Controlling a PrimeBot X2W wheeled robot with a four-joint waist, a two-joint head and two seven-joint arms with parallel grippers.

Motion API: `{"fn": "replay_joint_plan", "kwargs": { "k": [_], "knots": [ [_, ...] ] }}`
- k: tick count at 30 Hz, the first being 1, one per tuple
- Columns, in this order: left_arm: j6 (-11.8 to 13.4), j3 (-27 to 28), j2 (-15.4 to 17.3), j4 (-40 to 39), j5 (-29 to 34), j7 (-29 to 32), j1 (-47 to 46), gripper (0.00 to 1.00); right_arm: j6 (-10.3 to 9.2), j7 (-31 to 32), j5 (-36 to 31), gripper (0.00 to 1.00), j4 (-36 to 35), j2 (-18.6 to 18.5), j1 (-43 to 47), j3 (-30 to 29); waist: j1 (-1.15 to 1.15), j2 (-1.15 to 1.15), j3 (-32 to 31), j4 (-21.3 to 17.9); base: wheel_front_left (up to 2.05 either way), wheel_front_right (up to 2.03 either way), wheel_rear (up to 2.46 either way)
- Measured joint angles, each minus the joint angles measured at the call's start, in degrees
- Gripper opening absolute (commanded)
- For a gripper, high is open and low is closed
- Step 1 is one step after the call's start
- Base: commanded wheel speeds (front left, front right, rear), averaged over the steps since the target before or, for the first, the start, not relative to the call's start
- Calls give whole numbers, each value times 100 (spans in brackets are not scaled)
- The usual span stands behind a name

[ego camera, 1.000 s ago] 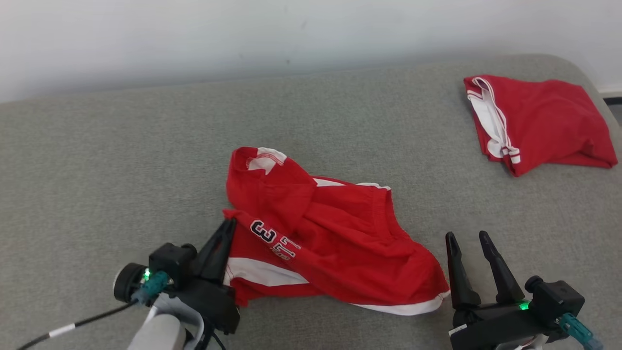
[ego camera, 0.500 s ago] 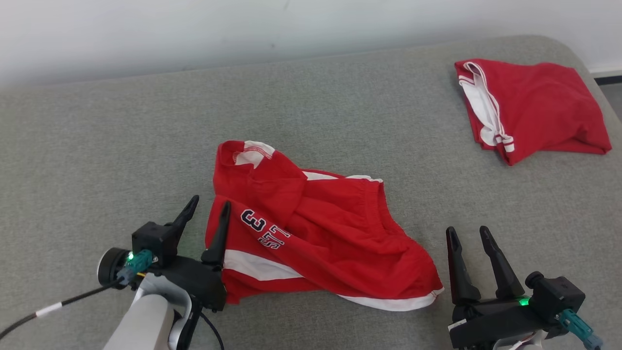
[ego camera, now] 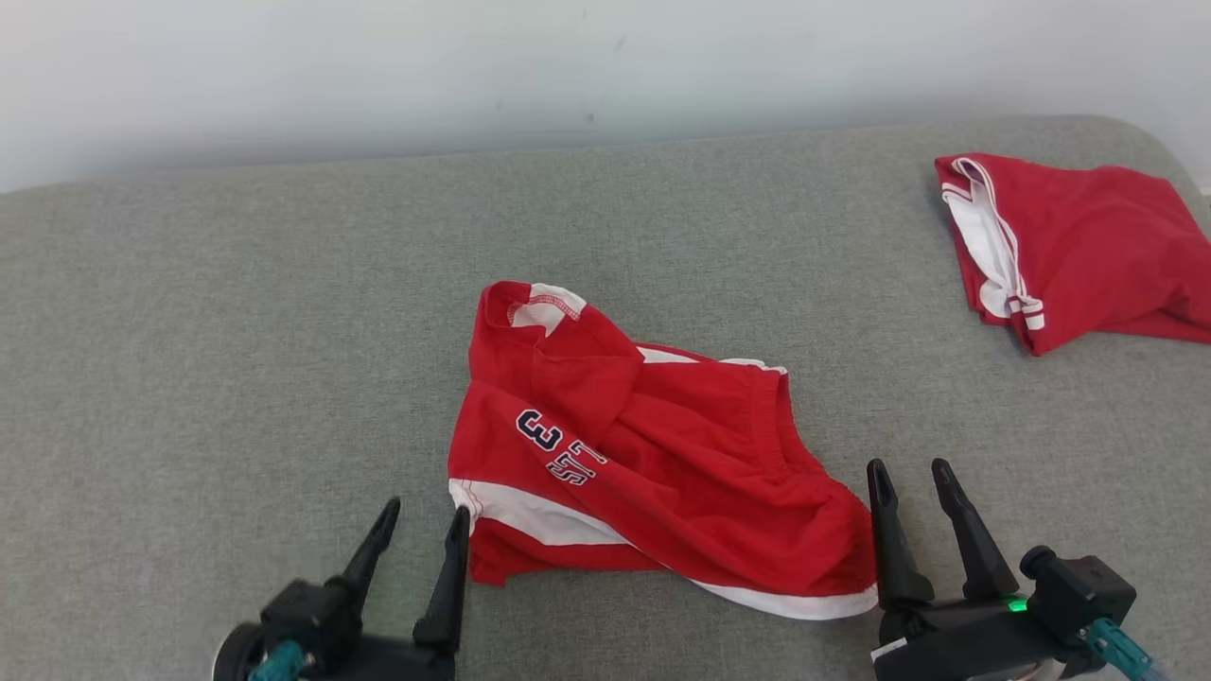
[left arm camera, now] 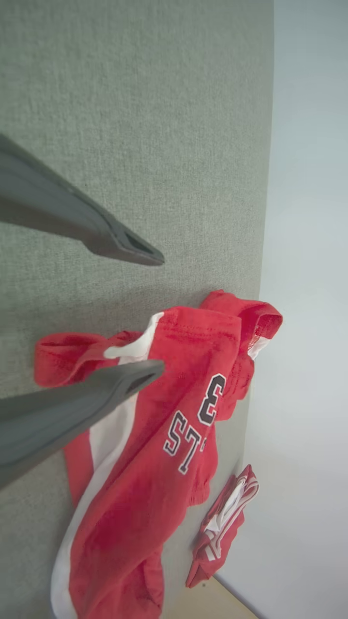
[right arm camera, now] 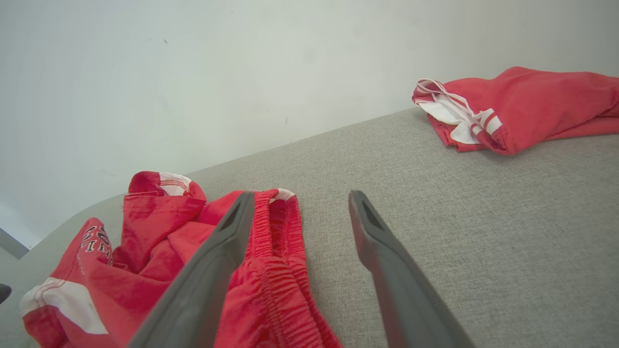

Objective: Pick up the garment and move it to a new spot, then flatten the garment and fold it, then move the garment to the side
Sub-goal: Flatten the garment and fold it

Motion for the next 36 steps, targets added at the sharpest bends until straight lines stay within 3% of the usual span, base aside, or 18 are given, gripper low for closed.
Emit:
{"fn": "replay_joint_plan", "kwargs": {
  "k": [4,17,22,30,36],
  "knots": [
    [0,1,-80,-91,-1,0,278,100,0,-1,13,100,-65,-78,175,4,0,0,-30,31,0,0,0],
    [0,99,-176,-243,76,0,581,100,0,0,-167,100,-393,-1022,1252,647,0,0,-157,33,0,0,0],
    [0,-118,15,-153,-49,0,492,100,0,-1,-120,100,-277,-1363,1092,801,0,0,-156,4,0,0,0],
    [0,-748,449,201,-335,0,-49,100,1,0,148,100,338,-2022,510,1566,0,0,-89,51,0,0,0],
    [0,-1053,609,485,-576,0,-344,100,1,0,318,100,583,-2306,199,2100,0,0,-29,60,0,0,0]
  ]
}}
